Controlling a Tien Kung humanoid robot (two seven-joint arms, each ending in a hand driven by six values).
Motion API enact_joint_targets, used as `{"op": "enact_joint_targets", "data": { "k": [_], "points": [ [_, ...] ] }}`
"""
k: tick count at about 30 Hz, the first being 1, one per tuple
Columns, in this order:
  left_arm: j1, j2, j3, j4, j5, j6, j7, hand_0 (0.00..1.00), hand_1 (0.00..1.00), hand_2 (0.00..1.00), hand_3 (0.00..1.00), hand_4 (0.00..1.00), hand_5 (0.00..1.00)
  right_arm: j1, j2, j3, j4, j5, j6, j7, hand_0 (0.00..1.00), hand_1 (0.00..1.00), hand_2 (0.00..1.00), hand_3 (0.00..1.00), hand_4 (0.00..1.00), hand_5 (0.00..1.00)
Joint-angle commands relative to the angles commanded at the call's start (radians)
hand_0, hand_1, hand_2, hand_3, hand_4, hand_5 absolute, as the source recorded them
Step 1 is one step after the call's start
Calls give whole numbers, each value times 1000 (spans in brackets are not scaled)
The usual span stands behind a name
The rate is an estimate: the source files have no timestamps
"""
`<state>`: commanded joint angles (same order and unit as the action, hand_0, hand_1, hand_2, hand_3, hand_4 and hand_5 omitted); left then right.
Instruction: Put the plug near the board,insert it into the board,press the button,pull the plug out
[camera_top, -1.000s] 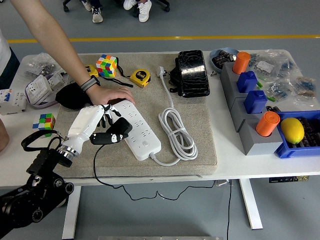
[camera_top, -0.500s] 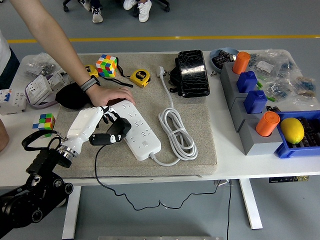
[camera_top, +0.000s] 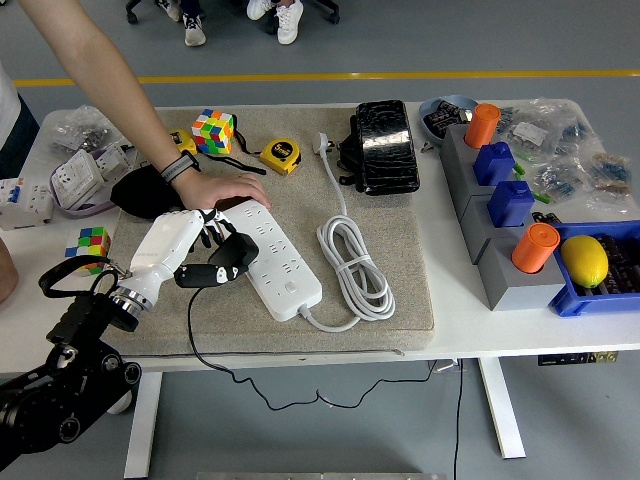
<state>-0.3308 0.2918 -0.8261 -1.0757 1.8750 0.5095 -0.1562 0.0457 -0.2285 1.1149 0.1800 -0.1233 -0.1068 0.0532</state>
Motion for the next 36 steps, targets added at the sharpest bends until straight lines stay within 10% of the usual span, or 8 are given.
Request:
{"op": "enact_joint_targets", "data": {
  "k": [36],
  "points": [
    [11,19,4,-10,-19,-36,-17,212,392,409,532,773,20,-1,1,18,0,-15,3,3,494,585,543,508,837,363]
  ]
}}
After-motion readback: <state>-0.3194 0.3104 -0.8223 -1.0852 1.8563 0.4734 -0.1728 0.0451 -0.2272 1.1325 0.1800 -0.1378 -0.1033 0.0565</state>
